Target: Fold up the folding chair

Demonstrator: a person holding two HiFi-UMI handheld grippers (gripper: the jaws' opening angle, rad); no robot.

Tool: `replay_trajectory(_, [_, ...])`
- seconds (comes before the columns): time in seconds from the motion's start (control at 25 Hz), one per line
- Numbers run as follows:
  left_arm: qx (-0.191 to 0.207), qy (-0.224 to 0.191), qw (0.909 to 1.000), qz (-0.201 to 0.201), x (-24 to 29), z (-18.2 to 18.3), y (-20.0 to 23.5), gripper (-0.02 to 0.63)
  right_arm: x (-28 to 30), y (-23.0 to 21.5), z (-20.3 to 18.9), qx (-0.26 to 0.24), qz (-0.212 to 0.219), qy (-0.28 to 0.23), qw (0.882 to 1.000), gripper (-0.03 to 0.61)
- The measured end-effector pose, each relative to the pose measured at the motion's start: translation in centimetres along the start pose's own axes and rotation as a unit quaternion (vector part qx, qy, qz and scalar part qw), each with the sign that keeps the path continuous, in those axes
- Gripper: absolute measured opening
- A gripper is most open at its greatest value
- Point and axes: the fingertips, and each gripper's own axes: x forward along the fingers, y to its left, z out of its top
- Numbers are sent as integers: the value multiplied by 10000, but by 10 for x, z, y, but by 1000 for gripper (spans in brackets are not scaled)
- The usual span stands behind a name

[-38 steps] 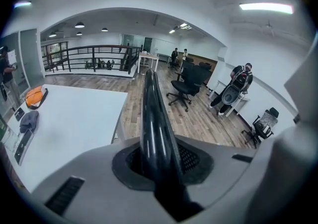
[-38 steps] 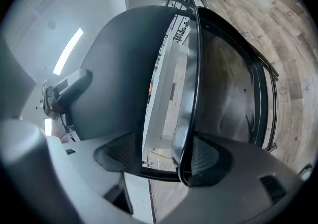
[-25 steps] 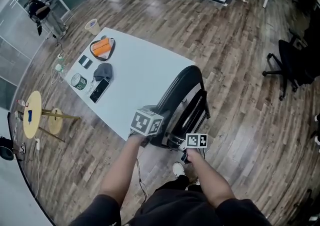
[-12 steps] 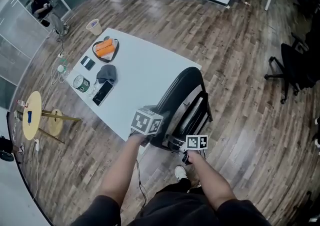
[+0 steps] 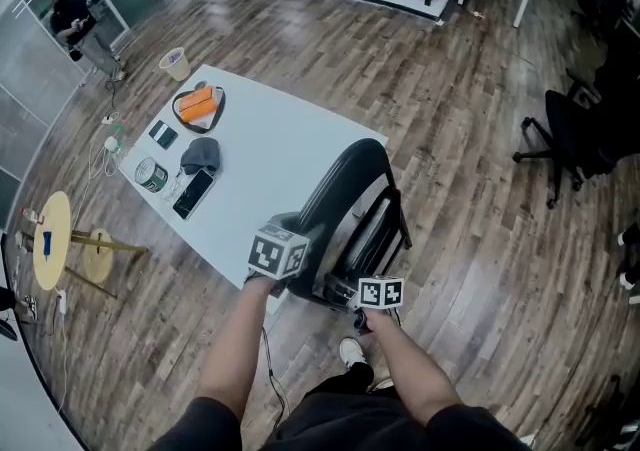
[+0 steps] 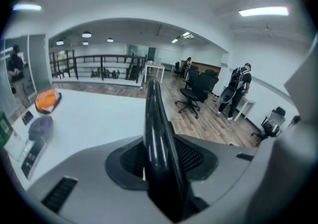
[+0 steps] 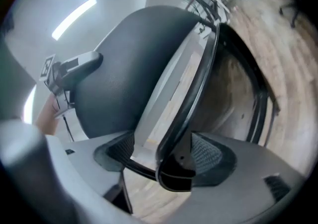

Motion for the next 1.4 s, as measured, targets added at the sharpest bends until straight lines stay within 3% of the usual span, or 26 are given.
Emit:
replay_trajectory(0.08, [210,-385,9983,382,-20,5,3,214,-30,-14,3,-460,-549,-233,9972,342])
replay_trajectory(0.2, [331,-1114,9897,833,-68,18,-1,222,-83,-13,-2,-966,-665,-386,9923,342])
replay_trajectory(0.28, [661,-1450,9818,1033,-95,26,-19,221,-119,-4,-12,-1296,-670,-458,9882,342])
replay_trajectory(0.4, [1030,-1753,9762,750,-114,31,-79,209,-184,13,-19,-1624,-870,-929,9785,342])
replay_trajectory(0.48, [931,-2039,9734,473,-117,34,-124,174,-233,26,-20,-1835,-1089,-1353,9675,342])
replay_trajectory(0.56, [703,-2281,9708,239,-117,30,-171,125,-284,36,-25,-2056,-1389,-1763,9525,339])
replay_trajectory(0.6, [592,-2366,9697,110,-116,26,-195,102,-310,41,-29,-2164,-1586,-1965,9431,304])
replay_trajectory(0.72, [375,-2511,9668,-280,-116,9,-266,50,-388,56,-45,-2363,-2223,-2544,9111,112])
replay_trajectory(0.84, [359,-2476,9655,-715,-122,-17,-340,11,-447,72,-74,-2527,-2711,-2739,8875,17])
replay_trajectory(1.0, [563,-2599,9574,-1127,-143,-57,-433,5,-513,94,-128,-2894,-3381,-2924,8465,14])
replay_trajectory(1.16, [647,-2677,9536,-1214,-163,-95,-473,5,-565,121,-172,-2960,-3983,-3413,7983,14])
replay_trajectory(1.24, [670,-2612,9547,-1256,-172,-114,-486,5,-588,132,-193,-2862,-4199,-3588,7830,14])
replay_trajectory(1.4, [661,-2507,9574,-1275,-189,-147,-507,5,-624,154,-223,-2777,-4377,-3810,7656,14])
